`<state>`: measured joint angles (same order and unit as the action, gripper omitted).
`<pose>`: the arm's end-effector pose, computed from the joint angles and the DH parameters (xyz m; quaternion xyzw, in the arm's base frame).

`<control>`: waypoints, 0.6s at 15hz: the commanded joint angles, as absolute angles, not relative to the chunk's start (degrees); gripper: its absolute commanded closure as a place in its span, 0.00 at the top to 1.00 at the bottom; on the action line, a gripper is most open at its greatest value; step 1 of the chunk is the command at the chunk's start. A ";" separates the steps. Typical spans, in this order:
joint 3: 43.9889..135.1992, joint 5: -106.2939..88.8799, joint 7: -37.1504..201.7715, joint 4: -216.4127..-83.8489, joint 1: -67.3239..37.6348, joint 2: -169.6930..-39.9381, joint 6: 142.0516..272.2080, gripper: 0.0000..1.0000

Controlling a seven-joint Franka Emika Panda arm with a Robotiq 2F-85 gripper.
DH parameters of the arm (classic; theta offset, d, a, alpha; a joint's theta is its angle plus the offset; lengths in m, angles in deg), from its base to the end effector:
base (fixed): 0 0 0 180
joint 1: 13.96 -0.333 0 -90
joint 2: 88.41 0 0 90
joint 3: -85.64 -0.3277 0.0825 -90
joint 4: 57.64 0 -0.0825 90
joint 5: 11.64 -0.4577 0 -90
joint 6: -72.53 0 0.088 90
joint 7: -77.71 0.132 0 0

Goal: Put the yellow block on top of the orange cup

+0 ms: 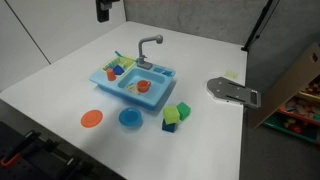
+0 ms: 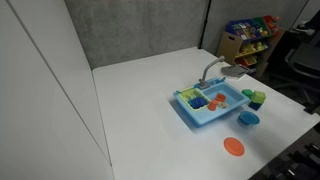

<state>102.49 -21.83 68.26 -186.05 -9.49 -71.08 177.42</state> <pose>0.4836 -0.1716 0.4385 -0.9825 0.1213 0.0260 0.1387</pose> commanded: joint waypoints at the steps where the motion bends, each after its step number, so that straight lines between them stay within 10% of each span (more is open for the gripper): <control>1: 100.94 -22.30 67.81 -185.90 -7.72 -71.27 177.21 1.00; 9: 99.37 -21.85 69.81 -183.99 -7.74 -73.49 177.80 1.00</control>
<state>101.44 -21.83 68.43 -186.01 -8.82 -71.52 177.49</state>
